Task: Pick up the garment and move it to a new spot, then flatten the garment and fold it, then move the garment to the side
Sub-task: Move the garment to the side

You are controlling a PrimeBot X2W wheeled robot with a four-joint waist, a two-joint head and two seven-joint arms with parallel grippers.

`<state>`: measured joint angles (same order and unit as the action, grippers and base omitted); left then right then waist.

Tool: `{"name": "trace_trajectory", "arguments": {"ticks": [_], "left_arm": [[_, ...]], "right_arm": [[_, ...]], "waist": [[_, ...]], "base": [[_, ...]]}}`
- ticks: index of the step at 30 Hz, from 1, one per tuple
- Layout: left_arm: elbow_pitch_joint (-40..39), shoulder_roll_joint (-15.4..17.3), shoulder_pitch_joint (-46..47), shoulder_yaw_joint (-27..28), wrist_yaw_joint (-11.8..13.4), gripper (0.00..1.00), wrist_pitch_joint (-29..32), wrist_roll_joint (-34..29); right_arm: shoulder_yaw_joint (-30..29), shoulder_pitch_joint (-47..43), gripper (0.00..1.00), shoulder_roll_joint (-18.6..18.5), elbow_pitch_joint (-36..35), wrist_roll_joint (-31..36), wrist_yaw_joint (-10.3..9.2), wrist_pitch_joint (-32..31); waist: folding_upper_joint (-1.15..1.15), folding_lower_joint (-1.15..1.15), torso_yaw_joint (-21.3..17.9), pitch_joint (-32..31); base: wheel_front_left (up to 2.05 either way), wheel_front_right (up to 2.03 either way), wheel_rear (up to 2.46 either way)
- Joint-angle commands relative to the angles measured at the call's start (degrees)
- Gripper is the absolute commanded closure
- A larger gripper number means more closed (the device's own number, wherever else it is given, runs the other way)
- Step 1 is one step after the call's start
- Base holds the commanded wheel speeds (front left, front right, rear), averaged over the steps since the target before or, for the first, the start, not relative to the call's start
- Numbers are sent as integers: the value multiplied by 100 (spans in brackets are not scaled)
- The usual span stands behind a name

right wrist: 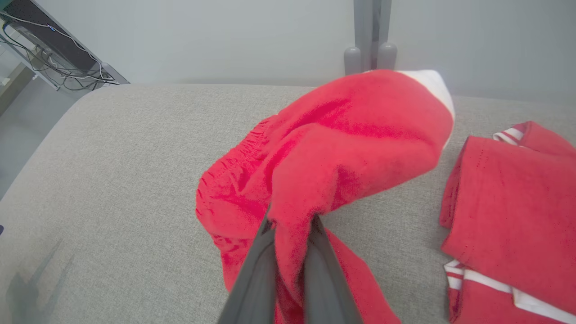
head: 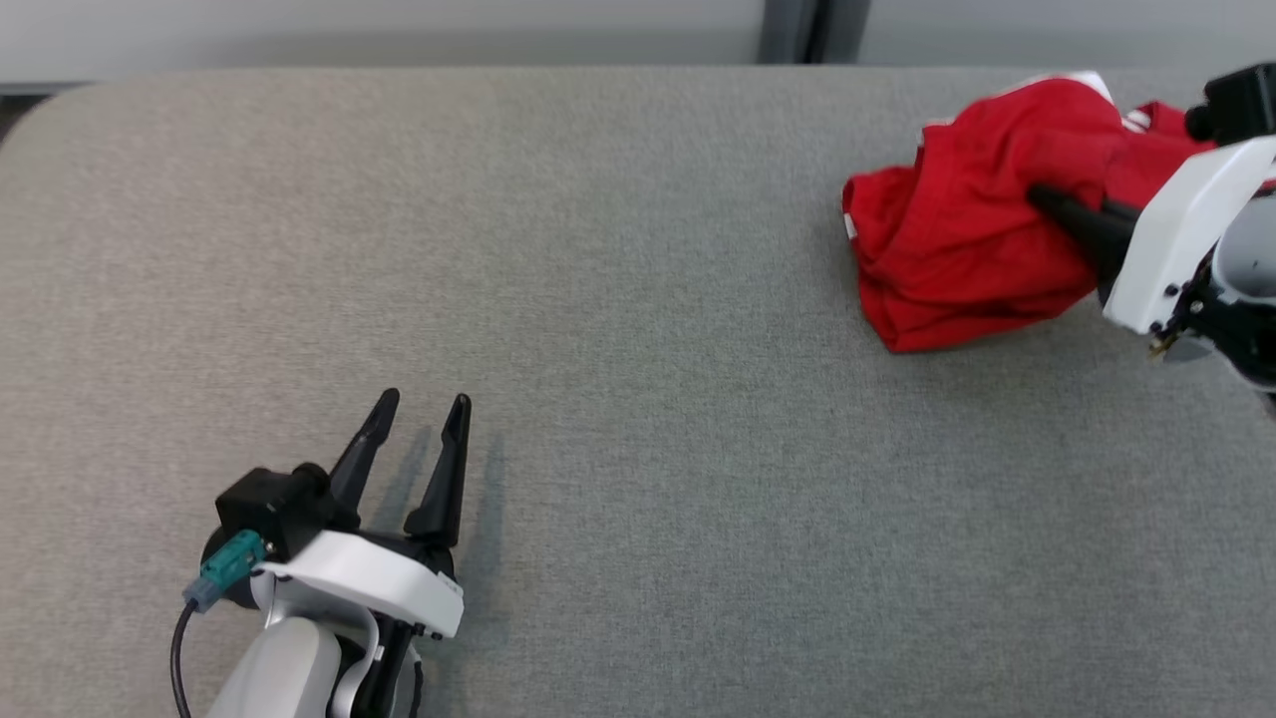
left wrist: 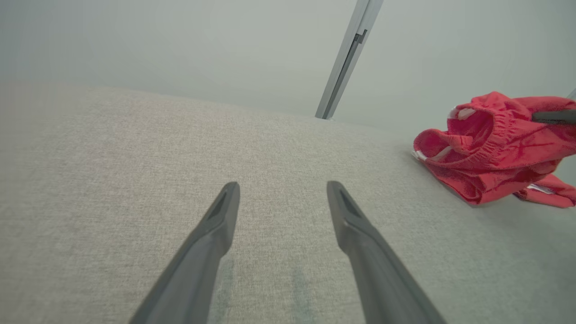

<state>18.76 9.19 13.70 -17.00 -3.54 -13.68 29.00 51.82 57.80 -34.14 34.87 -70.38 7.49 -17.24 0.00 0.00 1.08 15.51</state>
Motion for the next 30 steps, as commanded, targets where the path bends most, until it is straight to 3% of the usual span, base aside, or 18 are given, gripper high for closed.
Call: {"name": "trace_trajectory", "arguments": {"ticks": [1, 17, 24, 28, 30], "left_arm": [[-31, 65, 134, 7, -38, 0, 16, -38], [-286, 317, 447, -38, 19, 0, 161, -134], [-338, 351, 358, -72, 50, 0, 195, -104], [-382, 371, 353, -89, 74, 0, 225, -95], [-400, 379, 361, -96, 88, 0, 233, -85]], "right_arm": [[-18, 127, 100, -47, -27, -43, 2, 53], [186, 1128, 100, -755, -199, -183, 2, 470], [504, 1225, 100, -952, 294, -84, 1, -12], [619, 1220, 100, -770, 717, -48, 2, -321], [672, 1226, 85, -723, 905, 17, 1, -386]], "waist": [[0, 0, -178, 294], [0, 0, -347, 1154], [0, 0, -550, 1077], [0, 0, -646, 1027], [0, 0, -672, 1009]], "base": [[0, 0, 0], [0, 0, 0], [0, 0, 0], [0, 0, 0], [0, 0, 0]]}}
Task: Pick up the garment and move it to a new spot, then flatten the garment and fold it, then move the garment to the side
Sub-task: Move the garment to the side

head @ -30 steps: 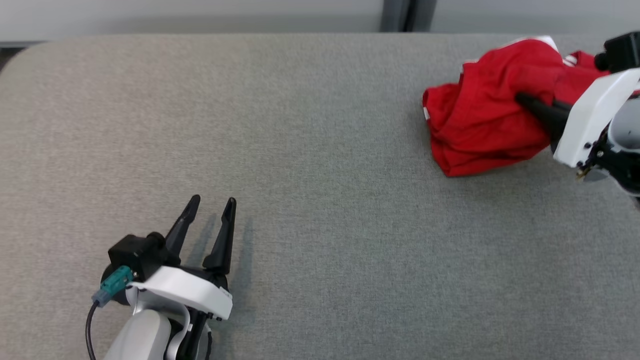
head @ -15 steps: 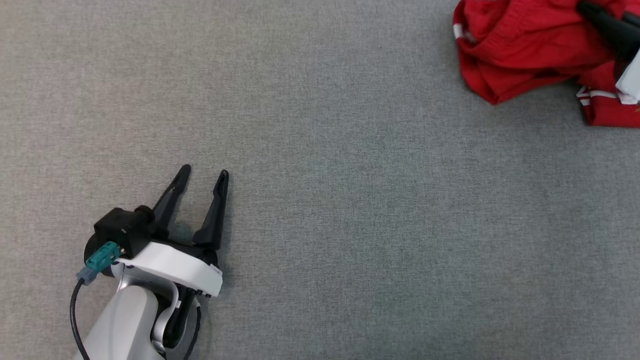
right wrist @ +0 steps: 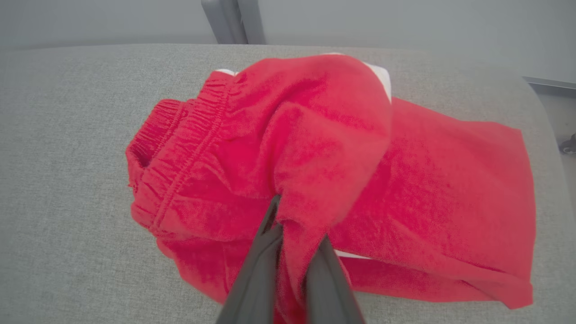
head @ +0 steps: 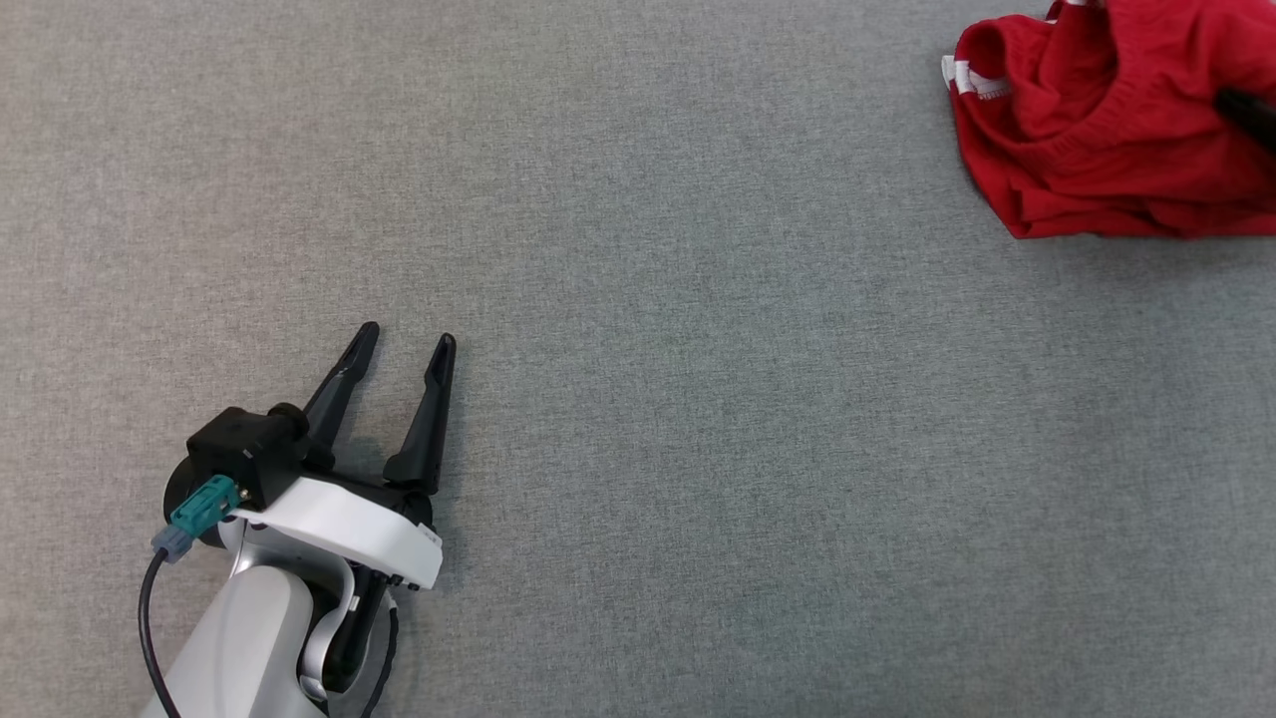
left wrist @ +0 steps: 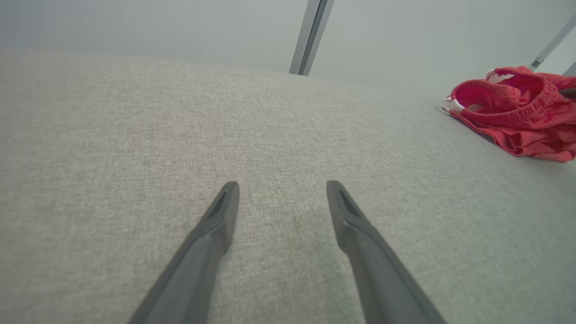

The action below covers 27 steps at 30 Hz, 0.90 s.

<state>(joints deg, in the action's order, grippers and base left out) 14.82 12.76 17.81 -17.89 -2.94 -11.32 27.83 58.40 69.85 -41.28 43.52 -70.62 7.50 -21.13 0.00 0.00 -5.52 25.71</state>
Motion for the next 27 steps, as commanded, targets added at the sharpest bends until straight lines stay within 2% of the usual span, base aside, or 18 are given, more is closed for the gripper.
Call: {"name": "trace_trajectory", "arguments": {"ticks": [1, 2, 3, 4, 6, 8, 9, 10, 15, 19, 24, 27], "left_arm": [[-14, 22, -42, -15, 30, 0, 6, 34], [-17, 22, -35, -22, 34, 0, 12, 36], [-17, 22, -35, -22, 34, 0, 12, 36], [-20, 23, -29, -27, 40, 0, 22, 41], [-26, 24, -25, -38, 44, 0, 37, 39], [-15, 24, -37, -51, 38, 0, 35, 46], [-3, 21, -49, -59, 37, 0, 36, 58], [28, 13, -77, -67, 42, 0, 30, 85], [72, 6, -103, -50, 61, 0, -17, 120], [120, -5, -247, -39, 95, 0, -46, 172], [129, 7, -427, 60, 172, 0, -120, 245], [81, 56, -548, 185, 254, 0, -167, 314]], "right_arm": [[30, 21, 81, 23, 158, 69, 0, -36], [59, 19, 77, 58, 305, 120, 0, -83], [59, 19, 77, 58, 305, 120, 0, -83], [93, 25, 66, 84, 443, 195, 0, -117], [111, 67, 61, 163, 779, 302, 0, -150], [189, 72, 39, 262, 1072, 463, 0, -158], [203, 57, 16, 302, 1221, 516, 0, -143], [237, 37, 0, 405, 1530, 646, 0, -87], [307, 16, 0, 626, 2131, 927, 0, 97], [401, 60, 0, 846, 2511, 1206, 0, 474], [378, 35, 0, 975, 2512, 1356, 0, 1221], [343, -128, 0, 899, 2298, 1369, 0, 1691]], "waist": [[0, 0, -20, -18], [0, 0, -24, -26], [0, 0, -24, -26], [0, 0, -24, -33], [0, 0, -16, -49], [0, 0, 3, -84], [0, 0, 13, -110], [0, 0, 37, -178], [0, 0, 70, -379], [0, 0, 71, -673], [0, 0, 20, -1146], [0, 0, 18, -1436]], "base": [[0, 0, 0], [0, 0, 0], [0, 0, 0], [0, 0, 0], [0, 0, 0], [0, 0, 0], [0, 0, 0], [0, 0, 0], [0, 0, 0], [0, 0, 0], [0, 0, 0], [0, 0, 0]]}}
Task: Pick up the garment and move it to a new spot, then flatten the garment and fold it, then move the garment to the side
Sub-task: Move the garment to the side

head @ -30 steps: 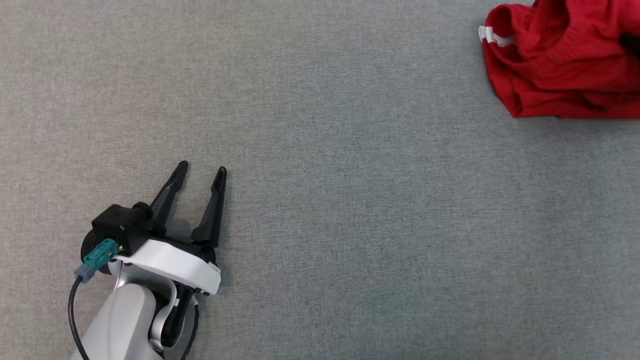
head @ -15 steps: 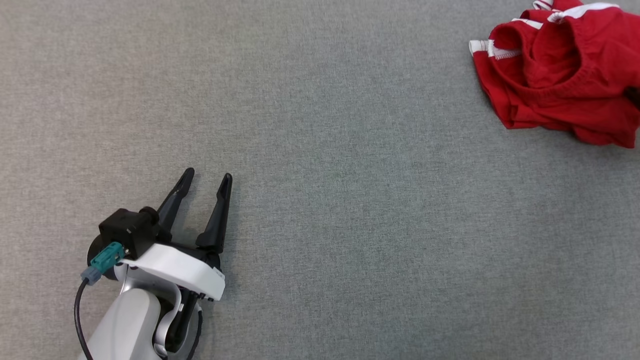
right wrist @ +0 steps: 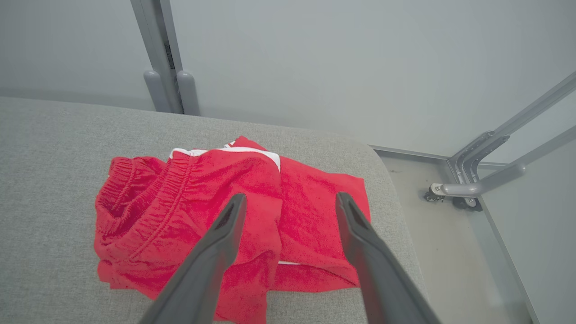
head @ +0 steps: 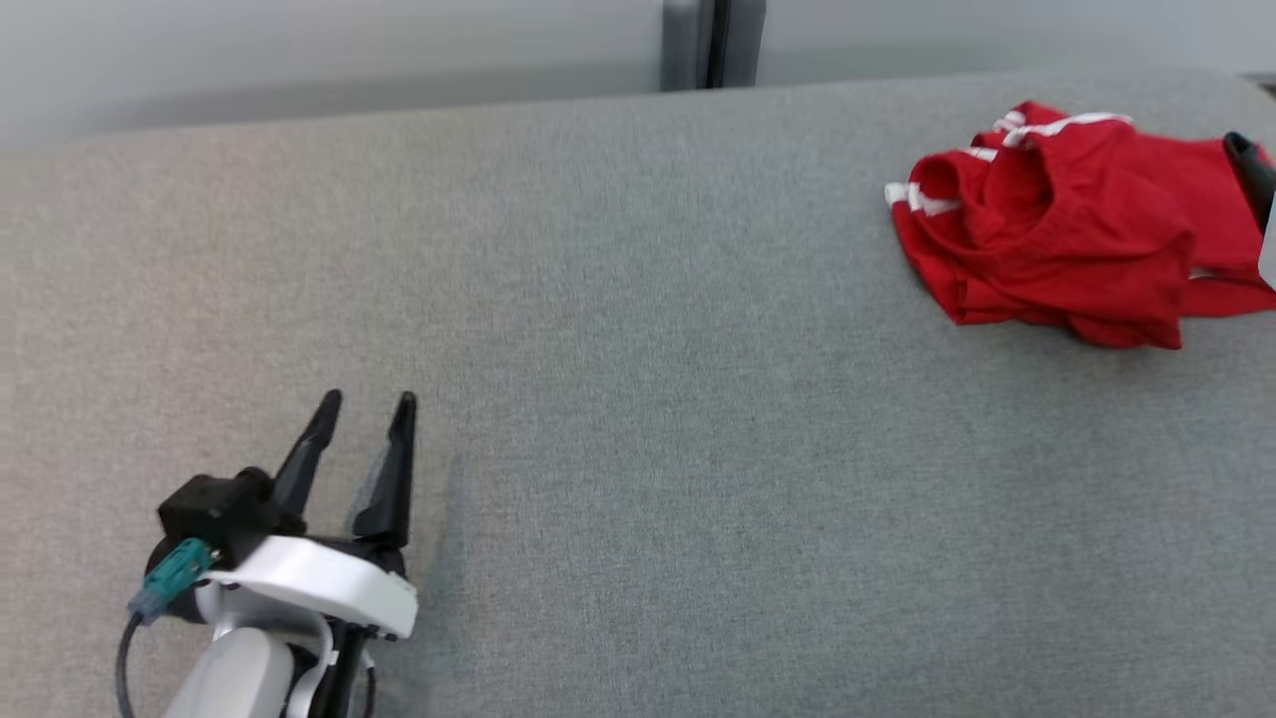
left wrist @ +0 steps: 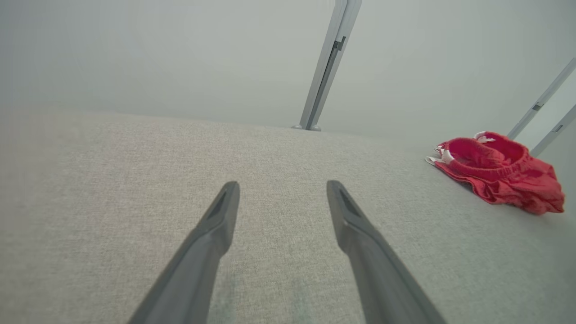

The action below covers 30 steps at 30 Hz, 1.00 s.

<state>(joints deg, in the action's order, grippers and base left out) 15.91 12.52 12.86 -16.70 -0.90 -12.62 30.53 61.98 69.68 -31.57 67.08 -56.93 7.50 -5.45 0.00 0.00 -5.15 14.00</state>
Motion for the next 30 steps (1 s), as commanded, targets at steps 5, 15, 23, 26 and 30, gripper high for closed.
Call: {"name": "trace_trajectory", "arguments": {"ticks": [5, 15, 23, 26, 30], "left_arm": [[-213, 217, -308, 315, 205, 0, -90, 126], [-750, 402, -809, 630, 489, 0, -111, 243], [-945, 391, -1057, 728, 606, 0, -135, 305], [-998, 367, -1130, 774, 652, 0, -156, 322], [-1065, 372, -1222, 802, 642, 0, -203, 221]], "right_arm": [[-163, -317, 0, -218, -516, 53, 0, 992], [-1220, -1296, 0, -371, -1623, 409, 0, 2069], [-3285, -2980, 0, -105, -3092, 1447, 1, 2069], [-4199, -3924, 0, 292, -3815, 1924, 1, 2070], [-5279, -5247, 0, 1094, -4890, 2723, 1, 2070]], "waist": [[0, 0, -53, -639], [0, 0, -68, -1010], [0, 0, -94, -1120], [0, 0, -92, -1177], [0, 0, -70, -1202]], "base": [[0, 0, 0], [0, 0, 0], [0, 0, 0], [0, 0, 0], [0, 0, 0]]}}
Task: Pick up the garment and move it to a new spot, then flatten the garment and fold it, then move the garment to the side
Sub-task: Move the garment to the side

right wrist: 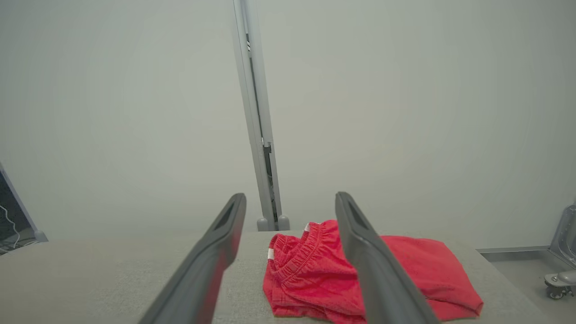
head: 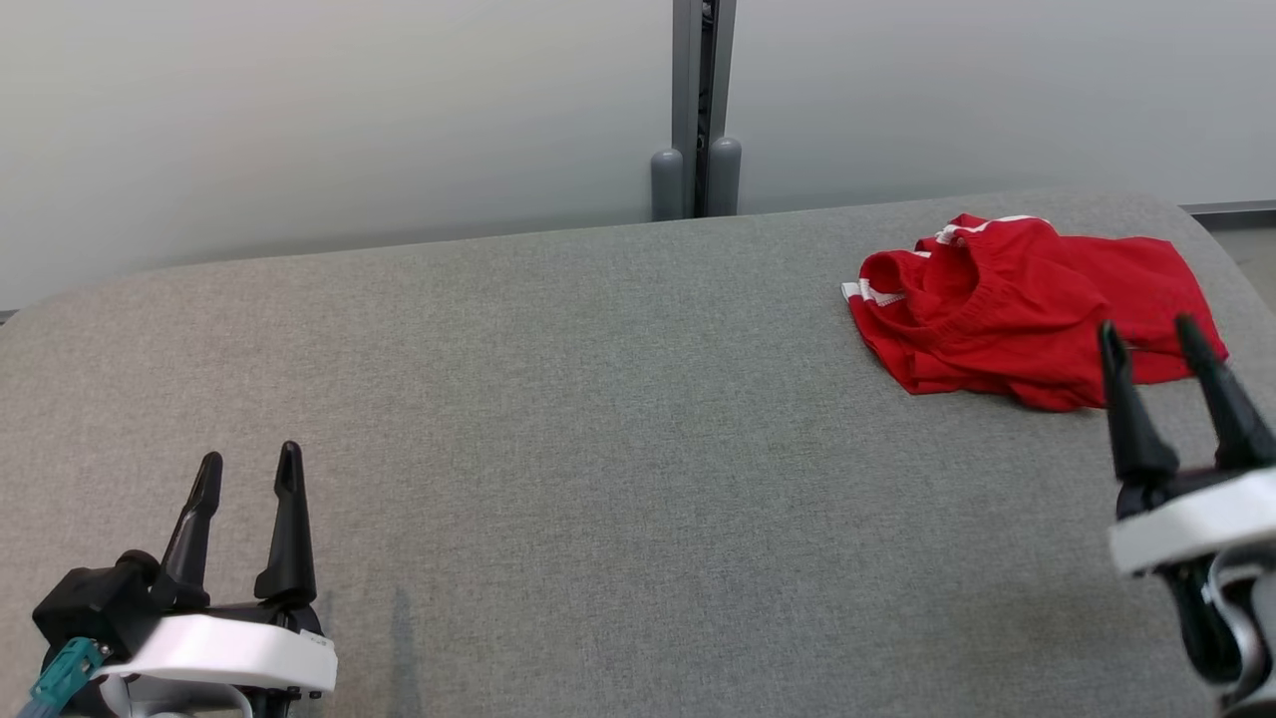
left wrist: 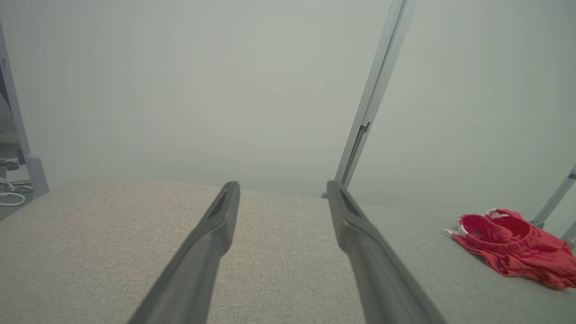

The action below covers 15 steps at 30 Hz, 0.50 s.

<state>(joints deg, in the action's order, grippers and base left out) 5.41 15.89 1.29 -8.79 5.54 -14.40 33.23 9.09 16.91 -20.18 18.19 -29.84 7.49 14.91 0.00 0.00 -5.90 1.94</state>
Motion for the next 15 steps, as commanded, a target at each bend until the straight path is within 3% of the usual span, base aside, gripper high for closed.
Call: {"name": "trace_trajectory", "arguments": {"ticks": [1, 6, 15], "left_arm": [[-21, 20, -73, 21, -29, 0, -29, -44], [-122, -164, -68, 177, -133, 0, -78, -75], [9, -605, -238, 470, -321, 0, -80, -753]], "right_arm": [[-136, -172, 0, 86, -169, 180, 2, 32], [-520, -951, 0, 703, -838, 572, 2, -32], [-418, -1256, 0, 969, -928, 852, 2, 8]], "waist": [[0, 0, 18, 11], [0, 0, 106, 62], [0, 0, 144, 58]], "base": [[0, 0, 0], [0, 0, 0], [0, 0, 0]]}}
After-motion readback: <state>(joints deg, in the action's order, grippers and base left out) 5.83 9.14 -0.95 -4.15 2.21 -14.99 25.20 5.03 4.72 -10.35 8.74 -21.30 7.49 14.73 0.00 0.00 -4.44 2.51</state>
